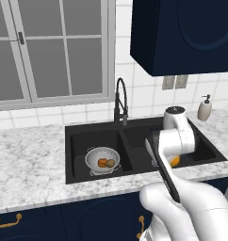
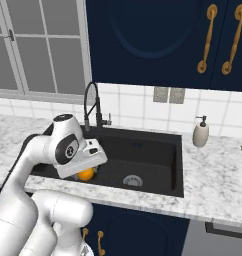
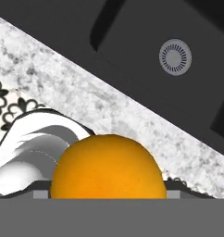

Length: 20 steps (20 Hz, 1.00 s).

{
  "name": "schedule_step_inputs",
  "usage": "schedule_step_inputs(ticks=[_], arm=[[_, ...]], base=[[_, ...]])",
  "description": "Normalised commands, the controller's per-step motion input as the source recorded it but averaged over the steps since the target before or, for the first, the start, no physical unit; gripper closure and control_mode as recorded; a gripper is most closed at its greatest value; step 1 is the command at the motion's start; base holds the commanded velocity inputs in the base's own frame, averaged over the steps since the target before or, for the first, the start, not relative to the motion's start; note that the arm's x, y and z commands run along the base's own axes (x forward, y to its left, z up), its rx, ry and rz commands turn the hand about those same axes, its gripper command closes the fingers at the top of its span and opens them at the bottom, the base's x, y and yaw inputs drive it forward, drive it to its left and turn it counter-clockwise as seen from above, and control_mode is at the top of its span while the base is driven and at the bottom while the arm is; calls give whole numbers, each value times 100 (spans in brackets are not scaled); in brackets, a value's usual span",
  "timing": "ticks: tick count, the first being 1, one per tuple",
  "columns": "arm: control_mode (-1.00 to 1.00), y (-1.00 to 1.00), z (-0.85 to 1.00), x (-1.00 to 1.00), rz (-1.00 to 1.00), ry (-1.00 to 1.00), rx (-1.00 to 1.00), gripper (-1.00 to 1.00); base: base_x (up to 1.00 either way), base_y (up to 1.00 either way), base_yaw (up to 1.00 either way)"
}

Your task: Put the colander in the sink, put the peach, kiwi, orange in the colander, and turn on the sink faucet and pour water over the colander.

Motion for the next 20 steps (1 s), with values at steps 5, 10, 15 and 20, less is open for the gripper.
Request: schedule_step_inputs(ticks=[5, 10, 15, 20], arm=[[-100, 100, 0, 20, 0, 1, 2, 100], [-100, 100, 0, 30, 0, 0, 1, 100], [-100, 91, -3, 71, -5, 0, 0, 100], [-100, 62, -9, 96, -21, 0, 0, 100]], base=[[0, 0, 0], [0, 0, 0], [0, 0, 0], [0, 0, 0]])
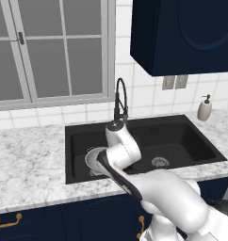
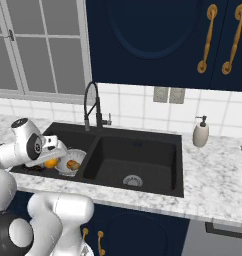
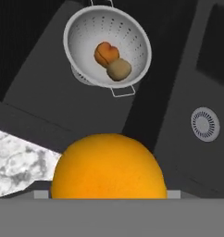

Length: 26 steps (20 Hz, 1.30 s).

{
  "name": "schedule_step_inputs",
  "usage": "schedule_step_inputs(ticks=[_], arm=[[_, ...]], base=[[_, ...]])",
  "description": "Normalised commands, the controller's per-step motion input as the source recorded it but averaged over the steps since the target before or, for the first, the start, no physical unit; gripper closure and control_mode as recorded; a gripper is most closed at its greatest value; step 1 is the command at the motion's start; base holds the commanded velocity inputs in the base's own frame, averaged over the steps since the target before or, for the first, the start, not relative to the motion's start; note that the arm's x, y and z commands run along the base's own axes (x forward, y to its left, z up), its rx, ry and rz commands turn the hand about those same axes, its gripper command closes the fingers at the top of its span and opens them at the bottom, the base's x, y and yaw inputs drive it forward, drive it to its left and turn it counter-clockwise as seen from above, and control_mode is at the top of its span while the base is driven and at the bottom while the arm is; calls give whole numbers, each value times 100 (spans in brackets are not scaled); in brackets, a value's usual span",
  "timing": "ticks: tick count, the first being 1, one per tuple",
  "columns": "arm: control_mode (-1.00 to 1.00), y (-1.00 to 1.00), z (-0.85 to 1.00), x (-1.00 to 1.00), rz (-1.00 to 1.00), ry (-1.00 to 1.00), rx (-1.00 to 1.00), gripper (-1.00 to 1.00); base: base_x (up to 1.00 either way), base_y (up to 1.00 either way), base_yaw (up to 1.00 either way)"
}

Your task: Put the colander in the sink, put the peach, kiwi, orange in the colander, and turn on the sink faucet and pour water over the colander.

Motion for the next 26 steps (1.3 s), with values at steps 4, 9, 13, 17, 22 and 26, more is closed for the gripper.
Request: schedule_step_inputs(ticks=[4, 9, 13, 17, 22, 26], arm=[[-100, 47, -10, 100, -22, 1, 0, 100], [-100, 30, -15, 98, -13, 15, 0, 100], [-100, 22, -34, 78, -11, 18, 8, 100], [-100, 22, -46, 43, -5, 8, 10, 100], [-100, 8, -47, 42, -5, 7, 3, 100], [-100, 0, -60, 33, -6, 2, 2, 100]], base=[[0, 0, 0], [0, 0, 0], [0, 0, 0], [0, 0, 0], [0, 0, 0], [0, 0, 0]])
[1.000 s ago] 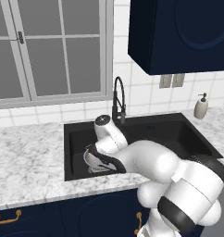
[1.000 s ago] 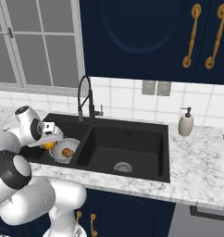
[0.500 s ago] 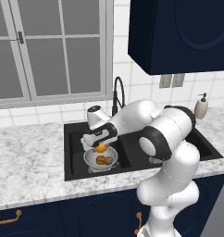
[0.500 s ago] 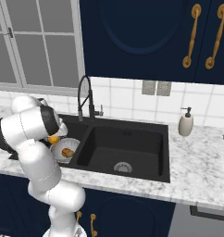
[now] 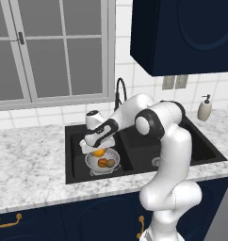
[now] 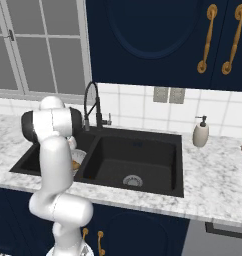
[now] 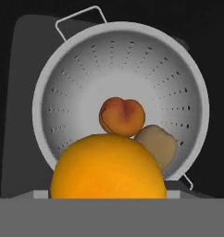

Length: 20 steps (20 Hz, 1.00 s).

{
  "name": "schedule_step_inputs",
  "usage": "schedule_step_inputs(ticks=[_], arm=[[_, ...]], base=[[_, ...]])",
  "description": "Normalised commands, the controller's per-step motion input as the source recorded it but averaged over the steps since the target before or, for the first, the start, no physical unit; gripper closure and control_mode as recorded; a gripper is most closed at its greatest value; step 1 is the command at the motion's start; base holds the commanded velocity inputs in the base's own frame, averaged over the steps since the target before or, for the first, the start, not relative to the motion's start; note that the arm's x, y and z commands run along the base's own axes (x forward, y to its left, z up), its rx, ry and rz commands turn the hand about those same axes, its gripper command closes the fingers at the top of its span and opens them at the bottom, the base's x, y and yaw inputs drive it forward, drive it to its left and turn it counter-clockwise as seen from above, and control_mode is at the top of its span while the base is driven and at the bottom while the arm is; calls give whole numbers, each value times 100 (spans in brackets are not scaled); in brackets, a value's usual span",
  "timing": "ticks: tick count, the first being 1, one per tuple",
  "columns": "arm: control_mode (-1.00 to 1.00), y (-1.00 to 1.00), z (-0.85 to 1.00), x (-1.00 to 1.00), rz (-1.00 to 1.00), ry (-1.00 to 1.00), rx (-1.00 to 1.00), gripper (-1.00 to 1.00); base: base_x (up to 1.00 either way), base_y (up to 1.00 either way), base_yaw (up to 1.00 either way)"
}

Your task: Put the colander in the sink, put the peach, kiwi, orange in the colander, and turn on the sink faucet and pour water over the colander.

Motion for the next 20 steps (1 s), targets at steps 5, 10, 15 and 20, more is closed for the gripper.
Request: schedule_step_inputs(ticks=[5, 10, 15, 20], arm=[[-100, 3, -54, 24, -8, 0, 2, 100], [-100, 1, -33, 15, -12, 0, 6, 100], [-100, 2, -33, 15, -13, 0, 7, 100], [-100, 3, -25, 1, -14, -5, 1, 100]], base=[[0, 0, 0], [0, 0, 0], [0, 0, 0], [0, 0, 0]])
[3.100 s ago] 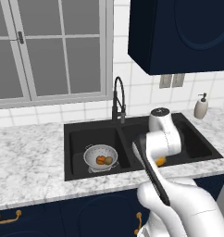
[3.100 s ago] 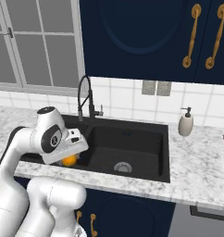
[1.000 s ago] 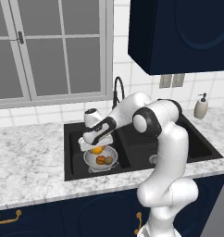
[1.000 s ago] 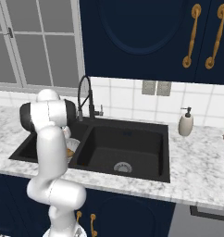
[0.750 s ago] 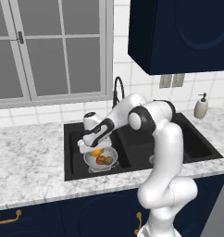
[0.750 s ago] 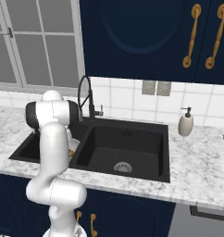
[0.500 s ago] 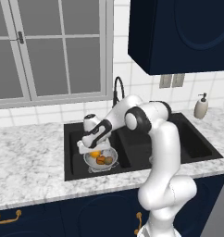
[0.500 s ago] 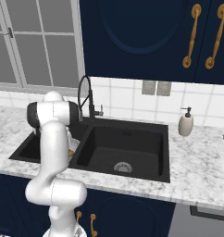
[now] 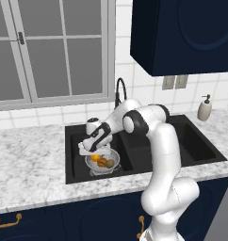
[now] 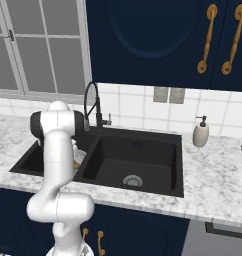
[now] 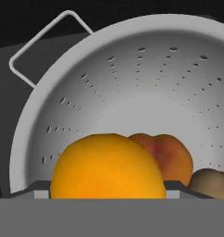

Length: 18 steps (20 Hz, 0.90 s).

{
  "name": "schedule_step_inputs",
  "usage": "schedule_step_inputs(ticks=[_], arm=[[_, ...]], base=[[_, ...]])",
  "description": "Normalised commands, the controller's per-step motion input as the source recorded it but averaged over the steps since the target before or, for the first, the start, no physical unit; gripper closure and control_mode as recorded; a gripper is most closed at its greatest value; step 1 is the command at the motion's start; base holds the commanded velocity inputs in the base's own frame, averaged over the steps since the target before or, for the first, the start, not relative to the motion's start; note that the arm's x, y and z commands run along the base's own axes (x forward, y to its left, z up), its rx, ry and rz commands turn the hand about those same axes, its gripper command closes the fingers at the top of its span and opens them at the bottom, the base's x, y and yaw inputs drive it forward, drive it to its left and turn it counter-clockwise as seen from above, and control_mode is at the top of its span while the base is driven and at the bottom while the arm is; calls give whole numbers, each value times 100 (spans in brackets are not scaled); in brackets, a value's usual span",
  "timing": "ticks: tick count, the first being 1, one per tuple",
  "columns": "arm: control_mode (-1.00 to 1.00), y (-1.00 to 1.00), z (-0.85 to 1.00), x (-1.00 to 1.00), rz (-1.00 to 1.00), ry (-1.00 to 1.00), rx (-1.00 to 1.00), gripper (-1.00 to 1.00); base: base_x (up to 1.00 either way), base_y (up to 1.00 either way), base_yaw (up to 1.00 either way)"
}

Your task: Put the colander in the sink, put the peach, kiwi, orange in the colander, and turn on the sink faucet and pour water over the colander.

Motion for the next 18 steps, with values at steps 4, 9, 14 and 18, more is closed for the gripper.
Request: schedule_step_inputs(ticks=[4, 9, 14, 18], arm=[[-100, 0, -23, 0, -15, -9, 0, 100], [-100, 0, -26, 0, -17, -6, 0, 100], [-100, -3, -7, -4, -13, 0, 0, -100], [-100, -17, 16, -4, -4, 0, 0, -100]], base=[[0, 0, 0], [0, 0, 0], [0, 0, 0], [0, 0, 0]])
